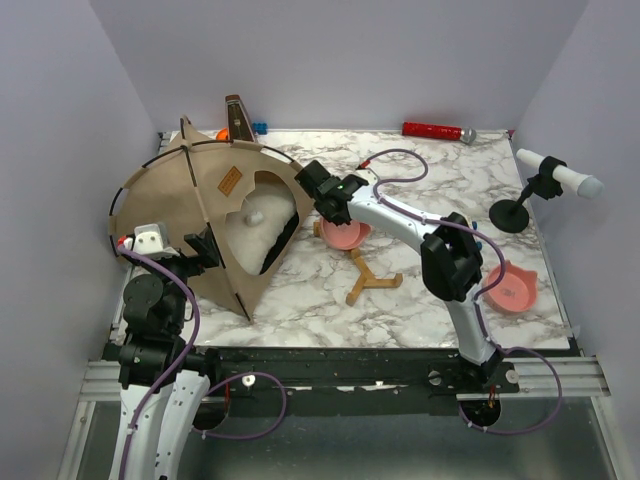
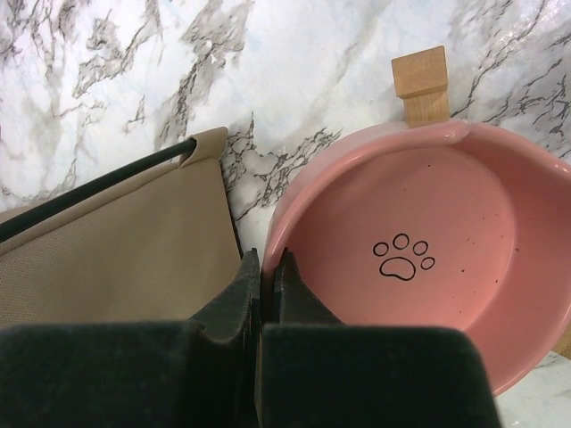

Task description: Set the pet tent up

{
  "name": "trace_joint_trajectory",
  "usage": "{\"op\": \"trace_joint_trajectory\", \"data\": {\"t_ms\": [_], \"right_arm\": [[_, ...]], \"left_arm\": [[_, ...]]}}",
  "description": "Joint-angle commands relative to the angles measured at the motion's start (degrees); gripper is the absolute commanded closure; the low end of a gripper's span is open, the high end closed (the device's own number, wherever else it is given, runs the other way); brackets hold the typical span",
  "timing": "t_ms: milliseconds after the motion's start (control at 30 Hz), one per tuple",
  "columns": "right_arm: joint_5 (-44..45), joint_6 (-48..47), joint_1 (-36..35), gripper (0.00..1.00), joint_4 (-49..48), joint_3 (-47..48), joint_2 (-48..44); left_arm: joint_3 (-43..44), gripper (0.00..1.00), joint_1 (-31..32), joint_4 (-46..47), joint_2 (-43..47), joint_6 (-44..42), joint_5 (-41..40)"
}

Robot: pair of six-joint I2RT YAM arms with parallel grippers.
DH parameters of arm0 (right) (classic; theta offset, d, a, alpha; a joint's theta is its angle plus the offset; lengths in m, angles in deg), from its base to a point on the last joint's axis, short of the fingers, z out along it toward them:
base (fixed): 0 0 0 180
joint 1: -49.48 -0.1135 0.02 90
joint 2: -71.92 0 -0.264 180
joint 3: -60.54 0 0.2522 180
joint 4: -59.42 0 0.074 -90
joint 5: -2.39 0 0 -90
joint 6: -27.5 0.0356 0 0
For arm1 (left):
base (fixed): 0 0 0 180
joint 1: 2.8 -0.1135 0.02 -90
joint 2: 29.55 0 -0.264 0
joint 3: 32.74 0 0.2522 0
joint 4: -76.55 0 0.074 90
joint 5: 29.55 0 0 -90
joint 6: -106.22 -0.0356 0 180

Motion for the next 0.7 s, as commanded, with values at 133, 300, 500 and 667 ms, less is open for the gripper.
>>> {"op": "trace_joint_trajectory", "data": {"t_ms": [133,300,500,667], "right_arm": [[5.4,1.8,-0.4,0.90,1.1,1.1,3.8],[5.7,1.7,-0.4,0.67,1.8,2.8,5.6],[5.7,-3.8,-0.4,0.46,-2.5,1.5,3.3],[7.6,-9.6,-0.8,0.36,-7.7,-4.0,-2.7]], "left_arm": [[-0.6,0.01,0.2,0.8,0.7,-0.7,-1.4],[-0.6,0.01,0.2,0.7,0.7,-0.7,-1.4],[-0.6,0.01,0.2,0.6,0.6,-0.9,-1.4],[-0.6,0.01,0.2,0.7,0.6,-1.1,-1.4]]}}
